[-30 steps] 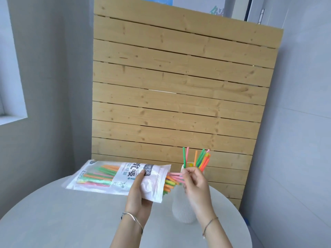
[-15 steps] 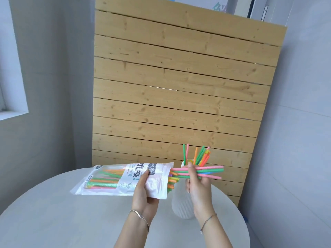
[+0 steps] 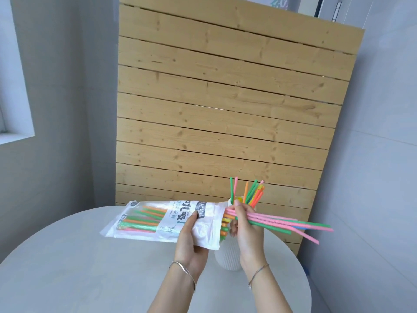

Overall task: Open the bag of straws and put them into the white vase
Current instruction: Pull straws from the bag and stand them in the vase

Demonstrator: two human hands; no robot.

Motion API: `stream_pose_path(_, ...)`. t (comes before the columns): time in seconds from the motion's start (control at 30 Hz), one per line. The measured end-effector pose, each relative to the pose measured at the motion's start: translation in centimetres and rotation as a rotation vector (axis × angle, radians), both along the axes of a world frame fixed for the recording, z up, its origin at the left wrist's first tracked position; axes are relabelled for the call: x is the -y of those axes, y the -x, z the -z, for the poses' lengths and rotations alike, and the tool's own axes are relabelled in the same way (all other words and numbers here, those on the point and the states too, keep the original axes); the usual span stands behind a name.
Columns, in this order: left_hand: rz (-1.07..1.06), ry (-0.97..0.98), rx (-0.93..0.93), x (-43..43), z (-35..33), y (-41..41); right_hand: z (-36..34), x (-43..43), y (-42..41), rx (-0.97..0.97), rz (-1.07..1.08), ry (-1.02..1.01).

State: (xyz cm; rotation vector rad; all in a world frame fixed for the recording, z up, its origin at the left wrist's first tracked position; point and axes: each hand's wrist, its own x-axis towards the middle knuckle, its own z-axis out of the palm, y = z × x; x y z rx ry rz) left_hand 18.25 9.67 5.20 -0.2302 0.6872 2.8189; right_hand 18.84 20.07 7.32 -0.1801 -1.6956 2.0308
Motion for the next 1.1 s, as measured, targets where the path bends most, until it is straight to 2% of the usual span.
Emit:
stream_pose_path(0.13,0.001,-0.001,0.014,0.2,-0.1,0.4,-0.6,-0.8,0.0,-0.024,0.057,-0.026)
stream_pose_path(0.33,-0.043,-0.048,0.015,1.7,-0.5,1.7,-4.2,-5.4,-0.3,-0.192,0.252,0.119)
stream_pose_path(0.47,-0.073,-0.04,0.01,2.2,-0.6,1.8,-7.0,-8.2,-0.1,-0.246,0.317,0.081)
stream_pose_path(0.73,-0.079,-0.014,0.009,1.5,-0.9,1.7,-9.0,-10.1,2.1,-0.17,0.378,-0.414)
stream_pose_path(0.87,-0.075,-0.006,0.004,1.2,-0.7,1.6,-8.5,-9.2,3.9,-0.072,0.263,-0.655)
stream_pose_path(1.0,-0.059,-0.023,0.012,1.3,-0.4,1.7,-8.2,-8.6,5.9,0.125,0.112,-0.865)
stream_pose_path(1.1,-0.059,-0.034,0.024,1.6,-0.9,1.5,-8.4,-8.6,7.0,0.166,0.048,-0.863)
